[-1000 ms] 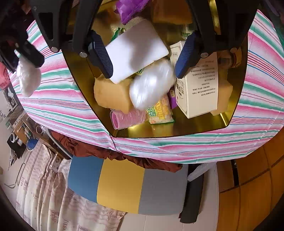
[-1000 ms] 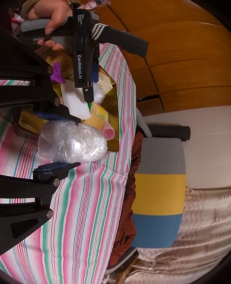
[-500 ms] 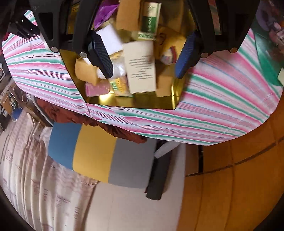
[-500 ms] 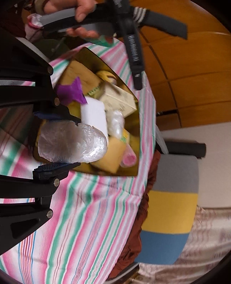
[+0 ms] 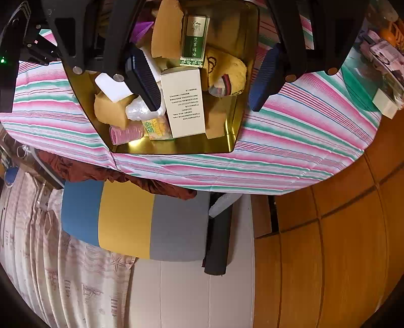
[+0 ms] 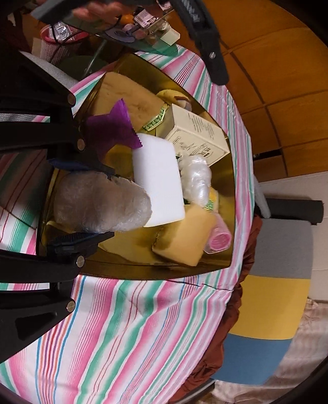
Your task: Organize objects
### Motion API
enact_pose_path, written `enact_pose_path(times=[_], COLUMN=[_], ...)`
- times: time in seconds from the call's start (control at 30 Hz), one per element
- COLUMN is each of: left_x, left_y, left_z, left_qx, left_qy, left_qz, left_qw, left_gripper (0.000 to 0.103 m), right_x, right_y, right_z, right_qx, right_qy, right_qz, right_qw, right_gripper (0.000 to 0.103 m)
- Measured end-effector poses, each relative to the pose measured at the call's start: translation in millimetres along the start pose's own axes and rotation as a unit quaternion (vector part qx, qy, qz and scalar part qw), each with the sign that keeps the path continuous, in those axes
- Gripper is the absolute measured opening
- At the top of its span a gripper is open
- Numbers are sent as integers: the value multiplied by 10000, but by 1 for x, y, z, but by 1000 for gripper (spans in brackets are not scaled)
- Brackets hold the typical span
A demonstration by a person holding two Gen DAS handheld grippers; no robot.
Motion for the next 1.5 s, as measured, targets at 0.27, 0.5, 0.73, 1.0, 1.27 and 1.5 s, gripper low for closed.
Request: enact_pose_path(times=[0.27,0.5,0.73,1.0,1.27,1.5], left_x=[11,14,-1,-4,-2,-5], left_y=[11,17,15,20,15,13], left_z=[-5,-8,1,5,6,5], left_qx=[209,83,-457,-432,-886,-1002], left_qy=[-164,-362,-6,-231,-241,-227], left_qz=[-340,-649,-567,-1068,-837,-887], left_qw=[9991,9972,9973,9931,9923,9907], left_gripper=[74,74,73,73,73,73], right_x=[6,7,-2,-9,-23,-27], right_y=[8,25,39,43,45,46], right_z=[3,-6,-28,-48,-57,-62], right_qx=[89,333,599,708,739,708], right_qy=[-231,-292,-295,-378,-290,-489], right_qz=[-33,81,278,695,1004,1023], right_qw=[9997,9990,9974,9944,9918,9910], right_gripper=[54,73,98,103,103,103])
Point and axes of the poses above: each gripper's, at about its wrist camera, not at the fingertips, and y roughly against the way its jaws point, x to its right, z to its underside, the point moved 1 cm from there along -y, roughly the way its jaws point, and after that the axes turned 6 degrees about x, right-handed, at the moved point
